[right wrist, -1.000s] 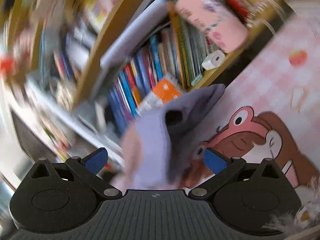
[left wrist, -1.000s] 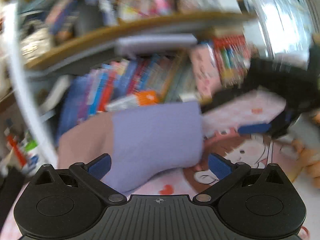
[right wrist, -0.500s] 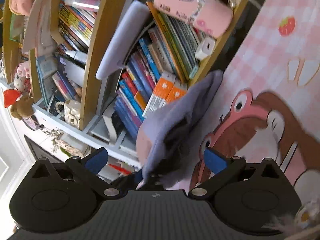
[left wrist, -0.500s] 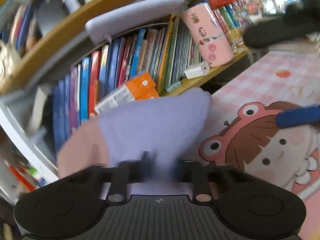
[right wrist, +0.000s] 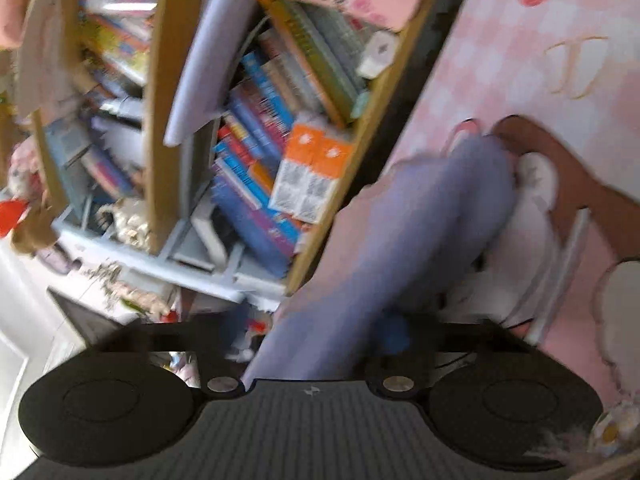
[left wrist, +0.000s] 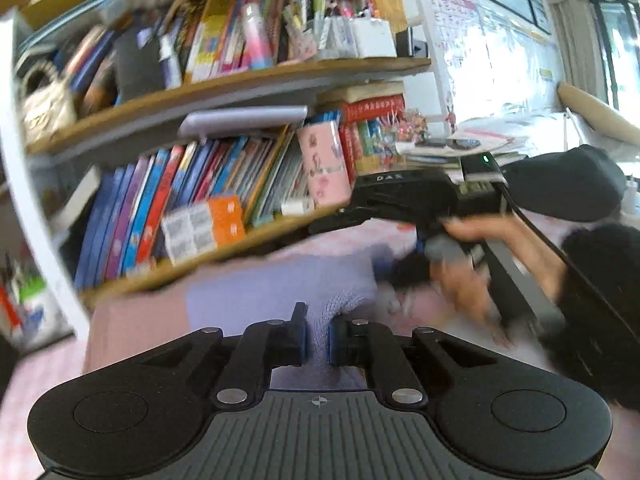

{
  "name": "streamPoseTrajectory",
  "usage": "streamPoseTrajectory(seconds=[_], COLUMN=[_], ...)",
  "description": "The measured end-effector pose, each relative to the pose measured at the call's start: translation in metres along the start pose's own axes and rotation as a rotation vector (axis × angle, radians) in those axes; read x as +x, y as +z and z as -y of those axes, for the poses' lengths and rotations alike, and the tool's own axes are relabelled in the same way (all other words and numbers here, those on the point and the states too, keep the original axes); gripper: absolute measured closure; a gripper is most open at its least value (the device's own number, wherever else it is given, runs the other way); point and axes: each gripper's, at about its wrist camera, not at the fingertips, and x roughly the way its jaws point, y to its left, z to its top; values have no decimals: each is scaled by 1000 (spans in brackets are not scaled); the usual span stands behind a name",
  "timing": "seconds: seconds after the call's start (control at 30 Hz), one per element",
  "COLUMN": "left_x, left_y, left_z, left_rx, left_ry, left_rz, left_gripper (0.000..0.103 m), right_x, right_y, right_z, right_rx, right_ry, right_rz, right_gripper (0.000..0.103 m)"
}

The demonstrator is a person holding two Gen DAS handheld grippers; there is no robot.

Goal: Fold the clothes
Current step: 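Grasp the folded sweater's edge with both grippers and lift it, then shake the sweater open with both grippers and lay it flat on the mat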

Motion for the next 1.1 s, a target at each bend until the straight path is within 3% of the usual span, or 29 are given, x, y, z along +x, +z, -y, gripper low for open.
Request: streamPoseTrajectory(seconds=[0.03, 0.13, 0.23, 0.3, 0.4, 0.5, 0.57, 0.67, 0.77, 0.83, 0.9, 1.0, 1.1], left_x=[-3, -11, -27, -42, -64, -92, -108, -114, -107, -99, -94, -99, -117], left_y=[-7, -24, -26, -10, 19, 48, 55, 45, 10, -23, -58, -104, -118], left_z=[0, -1, 5, 4, -3, -23, -55, -94, -119, -131, -141, -154, -170], left_rx=[-11, -65, -107, -115, -131, -161, -231, -369, -492, -576, -639, -667, -644], left_ry=[1, -20, -115, -220, -381, -559, -715, -832, -786, -718, -602, -365, -176], left_rz=[-21, -63, -26, 74, 241, 464, 652, 784, 755, 666, 550, 381, 302], left_gripper=[94, 95, 95, 95, 95, 95, 95, 94, 94, 93, 87, 57, 53], right_x=[-2, -12, -31, -44, -65, -85, -92, -88, -43, -1, 51, 131, 190], right_y=[1, 1, -6, -7, 5, 23, 21, 2, -25, -39, -51, -77, -112], right_z=[2, -3, -10, -22, -68, -141, -196, -267, -283, -270, -234, -155, -95], right_rx=[12, 10, 69, 80, -22, -153, -245, -433, -542, -573, -513, -304, -191], right_ry=[4, 79, 292, 399, 465, 542, 628, 651, 558, 467, 376, 260, 135], right_rz=[4, 33, 106, 137, 177, 221, 219, 195, 118, 61, -39, -216, -340], right_gripper=[79, 89, 90, 92, 92, 92, 92, 92, 92, 92, 92, 92, 95])
